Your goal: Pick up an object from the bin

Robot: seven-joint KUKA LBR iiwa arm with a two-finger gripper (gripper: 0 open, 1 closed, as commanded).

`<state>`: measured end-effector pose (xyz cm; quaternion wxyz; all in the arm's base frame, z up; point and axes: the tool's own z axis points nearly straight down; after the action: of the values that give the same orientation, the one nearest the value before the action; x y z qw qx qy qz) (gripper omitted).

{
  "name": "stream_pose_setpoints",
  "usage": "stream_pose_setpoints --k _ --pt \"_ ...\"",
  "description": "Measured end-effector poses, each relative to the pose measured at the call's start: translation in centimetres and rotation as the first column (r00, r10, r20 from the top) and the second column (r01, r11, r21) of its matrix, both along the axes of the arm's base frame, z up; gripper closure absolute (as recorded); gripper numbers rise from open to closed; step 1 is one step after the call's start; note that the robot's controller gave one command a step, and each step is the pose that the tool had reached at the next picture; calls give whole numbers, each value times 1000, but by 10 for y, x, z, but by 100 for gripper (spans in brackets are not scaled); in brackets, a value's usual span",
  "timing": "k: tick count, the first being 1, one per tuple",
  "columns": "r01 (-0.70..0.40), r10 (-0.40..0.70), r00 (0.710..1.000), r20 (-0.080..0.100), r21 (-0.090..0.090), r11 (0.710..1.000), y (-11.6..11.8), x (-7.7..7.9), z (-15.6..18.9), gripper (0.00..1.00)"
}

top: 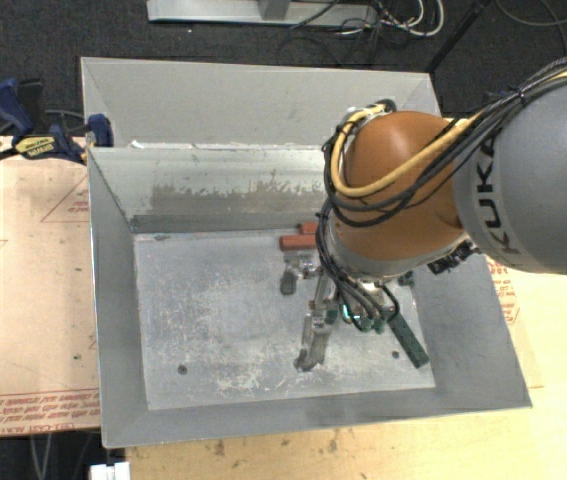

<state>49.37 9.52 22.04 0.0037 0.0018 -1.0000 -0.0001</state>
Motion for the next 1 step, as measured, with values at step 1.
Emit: stream_pose_setpoints --k 1 --pt "29 -29 1000 6 -2 1000 -58 41 -41 0"
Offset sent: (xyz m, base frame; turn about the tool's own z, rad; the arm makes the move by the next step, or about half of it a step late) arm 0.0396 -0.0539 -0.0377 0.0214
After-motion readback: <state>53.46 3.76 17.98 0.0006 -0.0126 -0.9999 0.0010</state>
